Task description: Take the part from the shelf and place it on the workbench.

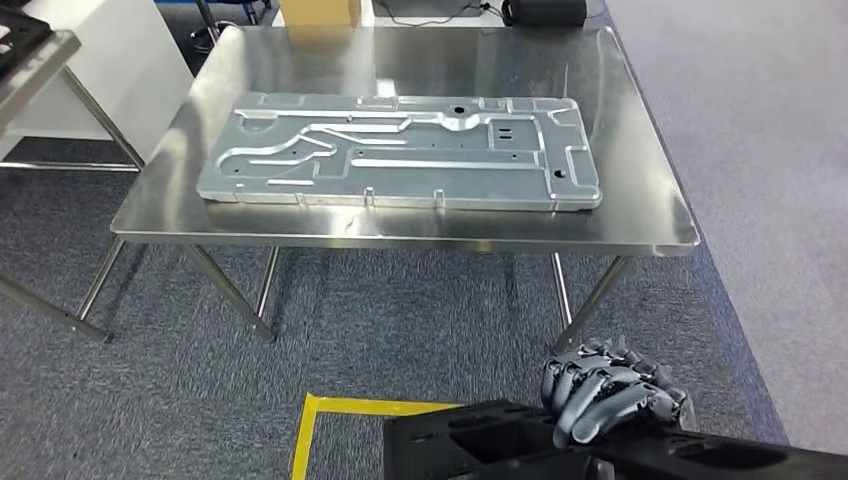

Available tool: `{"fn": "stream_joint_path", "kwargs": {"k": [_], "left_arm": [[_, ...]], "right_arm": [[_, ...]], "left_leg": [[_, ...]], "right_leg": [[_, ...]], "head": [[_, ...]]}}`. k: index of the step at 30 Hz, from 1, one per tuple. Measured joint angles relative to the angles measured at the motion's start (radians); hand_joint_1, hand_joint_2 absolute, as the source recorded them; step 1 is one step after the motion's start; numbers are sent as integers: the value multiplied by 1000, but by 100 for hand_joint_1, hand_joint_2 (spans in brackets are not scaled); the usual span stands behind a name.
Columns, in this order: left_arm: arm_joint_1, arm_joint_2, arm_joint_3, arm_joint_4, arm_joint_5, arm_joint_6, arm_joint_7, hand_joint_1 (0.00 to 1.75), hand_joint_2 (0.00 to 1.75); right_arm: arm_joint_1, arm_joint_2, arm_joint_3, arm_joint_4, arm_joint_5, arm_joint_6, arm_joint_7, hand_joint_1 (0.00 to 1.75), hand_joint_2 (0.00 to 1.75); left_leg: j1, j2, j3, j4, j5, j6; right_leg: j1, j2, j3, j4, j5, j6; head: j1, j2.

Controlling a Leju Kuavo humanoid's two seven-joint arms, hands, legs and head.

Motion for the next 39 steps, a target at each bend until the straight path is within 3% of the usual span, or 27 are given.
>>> {"fn": "stream_joint_path", "kwargs": {"k": [2,4,5,6,9,11,13,15,16,18,20,21,22,23,24,26,28,30,32,34,35,36,37,39], "left_arm": [[-3,-1,0,0,0,0,1,0,175],[-2,-1,0,0,0,0,4,0,175],[0,-1,0,0,0,0,5,0,175],[1,-1,0,0,0,0,5,0,175],[3,-1,0,0,-1,1,5,0,175],[4,-1,1,0,-2,2,5,0,175],[5,-1,1,0,-3,2,4,0,175],[4,-2,1,0,-3,2,2,0,175],[3,-3,1,0,-3,2,1,0,175],[1,-3,1,0,-3,2,0,0,175],[2,-4,1,0,-3,2,-1,0,175],[3,-4,1,0,-3,2,-1,0,175],[4,-5,1,0,-3,2,-1,0,175],[5,-6,1,0,-2,2,-1,0,175],[5,-8,2,0,-2,2,-2,0,175],[2,-8,4,0,0,2,-6,0,175],[1,-9,7,0,3,0,-10,0,175],[0,-9,8,0,8,-1,-13,0,175],[-1,-11,10,0,12,-3,-15,0,175],[0,-12,12,0,14,-4,-15,0,175],[2,-12,13,0,15,-5,-16,0,175],[3,-12,14,0,15,-6,-17,0,175],[3,-12,15,0,15,-7,-18,0,175],[3,-12,15,0,12,-11,-20,0,175]], "right_arm": [[-12,0,-2,4,-8,4,0,164,175],[-21,-2,-4,10,-18,6,0,164,175],[-24,-3,-5,13,-22,7,0,164,175],[-27,-3,-7,16,-25,8,0,164,175],[-34,-5,-10,20,-31,9,0,164,175],[-36,-7,-13,22,-33,8,0,164,175],[-36,-10,-17,22,-33,7,0,164,175],[-34,-14,-21,20,-32,4,0,164,175],[-33,-16,-22,18,-31,3,-1,164,175],[-26,-19,-25,15,-28,-2,-2,164,175],[-13,-21,-27,12,-23,-9,-2,164,175],[-7,-22,-28,10,-19,-12,-2,164,175],[-3,-22,-28,7,-15,-14,-1,164,175],[2,-23,-29,4,-10,-18,-1,164,175],[7,-23,-30,1,-5,-22,-1,164,175],[19,-23,-33,-5,8,-35,-1,164,175],[33,-23,-35,-15,25,-50,-1,164,175],[47,-24,-35,-29,43,-66,-1,164,175],[52,-24,-35,-38,63,-85,-1,164,175],[53,-24,-34,-42,85,-107,-1,164,175],[52,-24,-33,-43,97,-119,-1,164,175],[51,-25,-30,-45,109,-133,-1,164,175],[48,-26,-27,-46,118,-146,-1,164,175],[28,-30,-23,-47,120,-165,-1,164,175]], "left_leg": [[2,2,-64,112,-33,-4],[3,2,-145,213,-84,-6],[3,2,-171,227,-92,-6],[3,2,-182,209,-78,-3],[-4,3,-164,46,64,18],[-12,4,-155,-10,113,29],[-14,4,-140,-24,111,35],[-9,3,-113,-45,111,43],[-7,3,-100,-53,108,46],[-4,2,-82,-59,96,50],[-2,1,-61,-60,78,49],[0,0,-48,-60,67,46],[2,0,-33,-60,56,41],[4,0,-18,-60,44,37],[4,-1,-3,-57,31,31],[4,-1,10,-59,11,16],[2,0,20,-59,4,2],[4,1,16,-25,5,-6],[6,3,-44,80,-14,-12],[6,3,-131,200,-71,-16],[6,3,-161,229,-95,-15],[6,3,-177,226,-98,-13],[5,3,-178,191,-72,-9],[1,3,-156,70,34,7]], "right_leg": [[1,-1,22,-4,-15,-10],[5,-1,40,-4,-32,-14],[8,0,52,-4,-42,-15],[10,1,66,-4,-53,-16],[17,1,107,-5,-86,-12],[16,3,119,-5,-99,-3],[14,3,126,-1,-99,9],[13,2,112,41,-96,19],[11,1,87,85,-103,25],[5,0,6,201,-142,37],[-3,-1,-62,263,-176,46],[-7,-1,-75,250,-166,50],[-9,-1,-71,207,-133,53],[-12,-2,-56,144,-81,55],[-12,-4,-43,86,-34,55],[-8,-7,-28,22,12,41],[-5,-7,-22,16,7,20],[-7,-5,-4,8,4,5],[-6,-6,14,2,-5,-6],[-2,-5,27,2,-17,-12],[0,-4,35,2,-24,-14],[2,-3,44,2,-32,-14],[5,-1,55,2,-39,-15],[10,-1,75,2,-54,-14]], "head": [[-1,0],[-2,0],[-2,0],[-2,0],[0,0],[1,0],[1,0],[2,0],[3,0],[4,0],[3,0],[4,0],[4,0],[4,0],[4,0],[3,0],[2,0],[2,0],[0,0],[-1,0],[-1,0],[-1,0],[-1,0],[0,0]]}}
